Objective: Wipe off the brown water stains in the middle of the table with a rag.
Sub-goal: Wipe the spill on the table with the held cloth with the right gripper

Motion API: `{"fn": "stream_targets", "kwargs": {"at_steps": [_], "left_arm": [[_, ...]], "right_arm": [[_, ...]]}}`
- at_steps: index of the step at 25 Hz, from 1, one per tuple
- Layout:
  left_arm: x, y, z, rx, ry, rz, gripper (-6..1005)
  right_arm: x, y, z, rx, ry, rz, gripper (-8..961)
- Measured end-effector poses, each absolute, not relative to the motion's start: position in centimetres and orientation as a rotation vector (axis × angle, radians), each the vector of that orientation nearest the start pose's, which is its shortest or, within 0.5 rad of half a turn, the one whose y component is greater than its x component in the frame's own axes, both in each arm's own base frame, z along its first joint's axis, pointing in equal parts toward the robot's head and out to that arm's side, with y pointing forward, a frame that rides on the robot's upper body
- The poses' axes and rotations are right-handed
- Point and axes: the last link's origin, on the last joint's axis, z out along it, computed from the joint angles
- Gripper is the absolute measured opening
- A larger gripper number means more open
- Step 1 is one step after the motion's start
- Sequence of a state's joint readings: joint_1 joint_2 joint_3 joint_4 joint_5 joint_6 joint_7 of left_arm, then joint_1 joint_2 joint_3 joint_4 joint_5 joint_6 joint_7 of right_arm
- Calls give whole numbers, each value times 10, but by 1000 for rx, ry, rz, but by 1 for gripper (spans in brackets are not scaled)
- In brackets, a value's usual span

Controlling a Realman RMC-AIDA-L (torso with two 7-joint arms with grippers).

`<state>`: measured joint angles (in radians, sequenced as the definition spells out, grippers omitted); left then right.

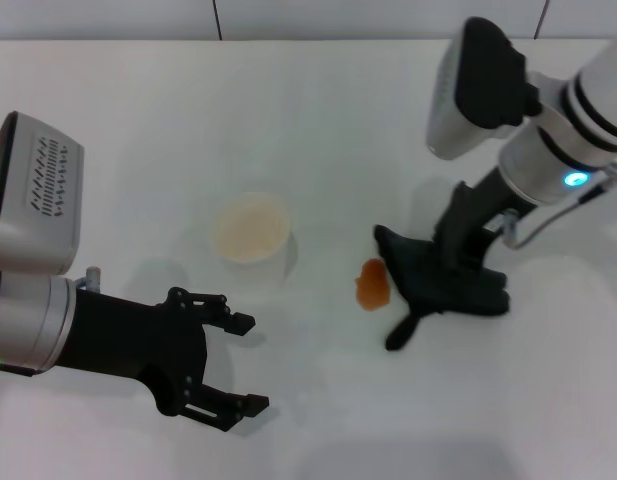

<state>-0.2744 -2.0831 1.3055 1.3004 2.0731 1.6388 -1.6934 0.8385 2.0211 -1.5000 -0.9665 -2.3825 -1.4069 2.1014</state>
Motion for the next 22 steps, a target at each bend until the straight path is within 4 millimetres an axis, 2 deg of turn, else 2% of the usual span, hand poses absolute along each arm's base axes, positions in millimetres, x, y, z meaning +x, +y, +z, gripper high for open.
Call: {"fn": "stream_targets", "kwargs": {"at_steps": [5,13,17,22], "left_arm": [[-226,273,-10,-3098,-327,-100,895],[-226,276,-9,-3081,-317,-107,895],[-226,276,-10,-3081,-312,-106,895],[-228,274,-10,-3084,-312,-105,895]], "right_arm": [[138,387,-60,-2963,197,-504,81],[122,358,-91,-3121,31,-514,81],[116,349,-94,-3187,1,-466,81],[119,356,-93,-3149,-7,-449,80]]}}
